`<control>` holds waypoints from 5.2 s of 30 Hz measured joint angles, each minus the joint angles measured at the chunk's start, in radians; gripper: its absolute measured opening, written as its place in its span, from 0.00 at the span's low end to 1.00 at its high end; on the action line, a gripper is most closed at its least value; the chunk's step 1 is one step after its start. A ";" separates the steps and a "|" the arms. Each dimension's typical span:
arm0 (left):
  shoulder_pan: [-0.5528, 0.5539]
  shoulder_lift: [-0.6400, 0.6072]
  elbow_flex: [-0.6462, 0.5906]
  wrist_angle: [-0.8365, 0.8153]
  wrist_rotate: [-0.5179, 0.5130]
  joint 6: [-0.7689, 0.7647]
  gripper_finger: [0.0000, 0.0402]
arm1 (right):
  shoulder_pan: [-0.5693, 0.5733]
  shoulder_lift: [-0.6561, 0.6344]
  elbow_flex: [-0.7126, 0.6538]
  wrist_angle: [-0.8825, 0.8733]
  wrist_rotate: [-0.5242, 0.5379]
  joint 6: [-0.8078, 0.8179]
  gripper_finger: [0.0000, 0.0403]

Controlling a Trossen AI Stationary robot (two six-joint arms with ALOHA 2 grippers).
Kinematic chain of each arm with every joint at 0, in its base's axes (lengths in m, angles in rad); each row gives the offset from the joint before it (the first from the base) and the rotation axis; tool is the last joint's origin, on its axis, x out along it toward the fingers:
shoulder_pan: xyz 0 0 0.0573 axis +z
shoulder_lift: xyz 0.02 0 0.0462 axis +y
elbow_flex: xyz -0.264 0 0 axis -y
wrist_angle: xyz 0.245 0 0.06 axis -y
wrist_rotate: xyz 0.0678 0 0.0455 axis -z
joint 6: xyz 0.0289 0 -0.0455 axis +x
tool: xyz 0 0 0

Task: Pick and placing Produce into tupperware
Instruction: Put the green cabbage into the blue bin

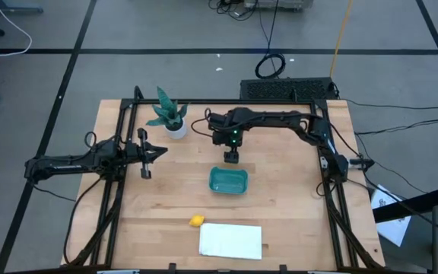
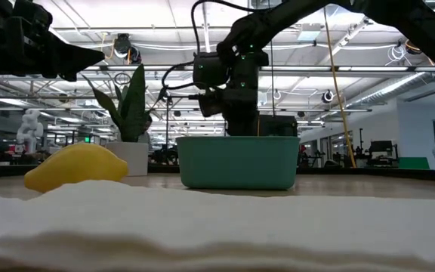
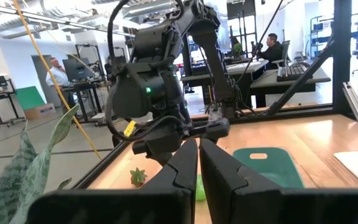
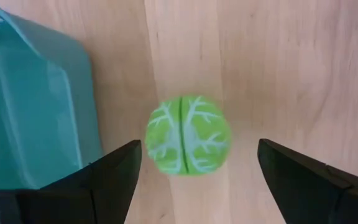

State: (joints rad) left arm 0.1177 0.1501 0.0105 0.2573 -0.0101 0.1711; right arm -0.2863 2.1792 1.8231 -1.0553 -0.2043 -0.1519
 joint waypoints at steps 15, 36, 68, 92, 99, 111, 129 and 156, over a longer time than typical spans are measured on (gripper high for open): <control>0.000 0.000 0.000 0.000 0.000 0.000 0.06 | 0.000 0.000 -0.124 0.124 0.003 -0.020 0.78; 0.000 0.000 0.000 0.000 0.000 0.000 0.06 | 0.002 -0.020 -0.124 0.154 -0.006 0.048 0.78; 0.000 0.000 0.000 0.000 0.000 -0.019 0.06 | 0.000 -0.022 -0.124 0.162 -0.006 0.099 0.54; 0.000 0.000 0.000 0.000 0.000 -0.016 0.06 | 0.001 -0.023 -0.123 0.127 -0.007 0.022 0.61; 0.000 0.000 0.000 0.000 0.000 -0.017 0.06 | 0.001 -0.022 -0.123 0.122 -0.009 0.002 0.67; 0.000 0.000 0.000 0.001 0.000 -0.019 0.06 | 0.002 -0.022 -0.123 0.123 -0.010 -0.013 0.75; 0.000 0.000 0.000 0.000 0.000 -0.018 0.06 | 0.019 -0.026 -0.122 0.157 -0.006 -0.018 0.82; 0.000 0.000 0.000 0.000 0.000 -0.019 0.06 | 0.064 -0.219 -0.120 0.162 0.052 -0.793 0.83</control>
State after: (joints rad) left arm 0.1177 0.1503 0.0109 0.2577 -0.0097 0.1524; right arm -0.2221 1.9602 1.7030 -0.8929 -0.1524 -0.9451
